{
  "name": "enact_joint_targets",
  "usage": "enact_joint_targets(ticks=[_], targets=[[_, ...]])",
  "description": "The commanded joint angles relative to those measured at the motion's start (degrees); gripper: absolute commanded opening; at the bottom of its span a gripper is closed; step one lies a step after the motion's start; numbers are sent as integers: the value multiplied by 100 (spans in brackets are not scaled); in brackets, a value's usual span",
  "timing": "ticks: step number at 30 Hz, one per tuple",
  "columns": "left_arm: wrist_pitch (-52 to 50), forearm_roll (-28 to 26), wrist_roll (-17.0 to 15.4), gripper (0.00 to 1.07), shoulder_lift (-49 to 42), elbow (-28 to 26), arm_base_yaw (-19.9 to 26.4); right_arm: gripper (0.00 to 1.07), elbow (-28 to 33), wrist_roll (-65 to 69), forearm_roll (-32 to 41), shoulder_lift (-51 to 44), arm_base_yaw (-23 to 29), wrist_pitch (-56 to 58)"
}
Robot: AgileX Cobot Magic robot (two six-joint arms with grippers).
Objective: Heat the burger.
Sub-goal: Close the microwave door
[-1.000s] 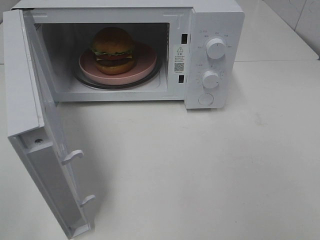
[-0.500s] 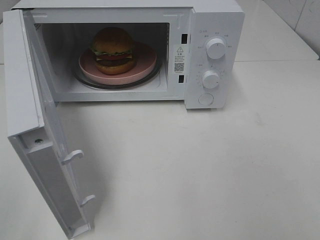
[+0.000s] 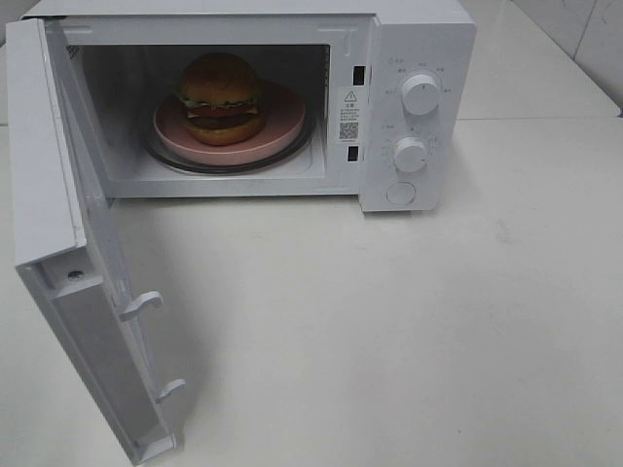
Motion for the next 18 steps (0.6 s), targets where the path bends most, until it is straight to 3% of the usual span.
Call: enact_joint_targets(ticks=[1, 18], targets=[[-74, 6, 0, 98, -92, 17, -29, 76, 23, -80, 11, -149, -29, -86], [-74, 6, 0, 98, -92, 17, -29, 76, 23, -74, 11, -149, -29, -86]])
